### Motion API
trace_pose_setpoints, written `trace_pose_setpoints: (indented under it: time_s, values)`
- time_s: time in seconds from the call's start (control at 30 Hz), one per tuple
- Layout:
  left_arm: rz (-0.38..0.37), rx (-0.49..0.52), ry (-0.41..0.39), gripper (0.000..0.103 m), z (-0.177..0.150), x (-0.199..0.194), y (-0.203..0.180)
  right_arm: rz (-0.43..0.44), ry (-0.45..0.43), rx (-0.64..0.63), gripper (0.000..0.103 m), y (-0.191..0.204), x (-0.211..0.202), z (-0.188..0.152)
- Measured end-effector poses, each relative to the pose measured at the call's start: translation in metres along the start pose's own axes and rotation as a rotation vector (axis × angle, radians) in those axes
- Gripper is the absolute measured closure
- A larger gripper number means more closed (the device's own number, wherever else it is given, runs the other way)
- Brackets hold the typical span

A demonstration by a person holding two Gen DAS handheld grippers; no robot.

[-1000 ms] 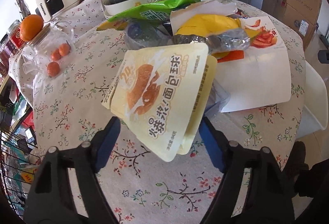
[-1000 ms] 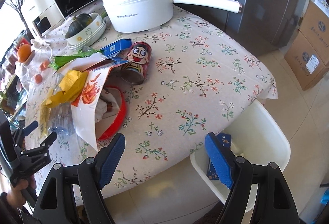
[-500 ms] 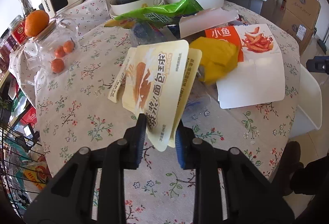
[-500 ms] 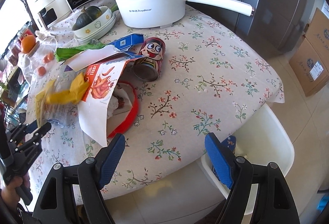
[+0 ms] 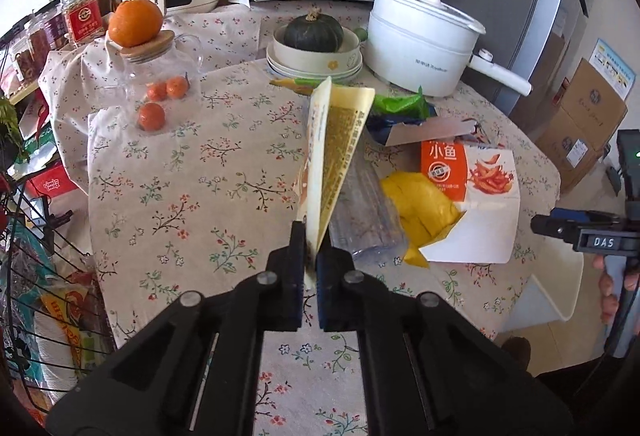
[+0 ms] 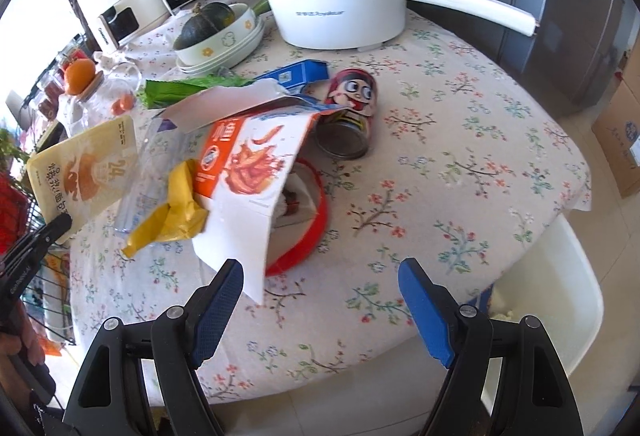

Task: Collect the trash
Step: 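Lift the bread bag with the left gripper while the right gripper grasps the red snack bag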

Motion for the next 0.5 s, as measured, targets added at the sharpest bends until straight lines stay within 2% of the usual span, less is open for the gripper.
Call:
trace_pose_setpoints:
  time_s: [0.2, 0.47, 0.5]
  values:
    - [-0.032, -0.065, -0.031, 0.098, 0.006, -0.017, 0.005, 0.082, -0.012, 0.032, 0.025, 0.016, 0.013, 0.016]
    - [-0.05, -0.085, -0.033, 0.098, 0.005, -0.019, 0.006, 0.145, -0.004, 0.054, 0.04, 0.03, 0.034, 0.027]
    - [-0.051, -0.086, -0.03, 0.098, 0.005, -0.019, 0.007, 0.154, 0.0, 0.054, 0.045, 0.032, 0.036, 0.027]
Point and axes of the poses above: each gripper's, at about its wrist camera, not at the fingertips, and x roughly the way its jaws point, y to its left, z to its top, the point moved 10 cm from there along x, roughly the way its jaws point, and after that the axes turned 1 degree about x, right-handed, at the moved point
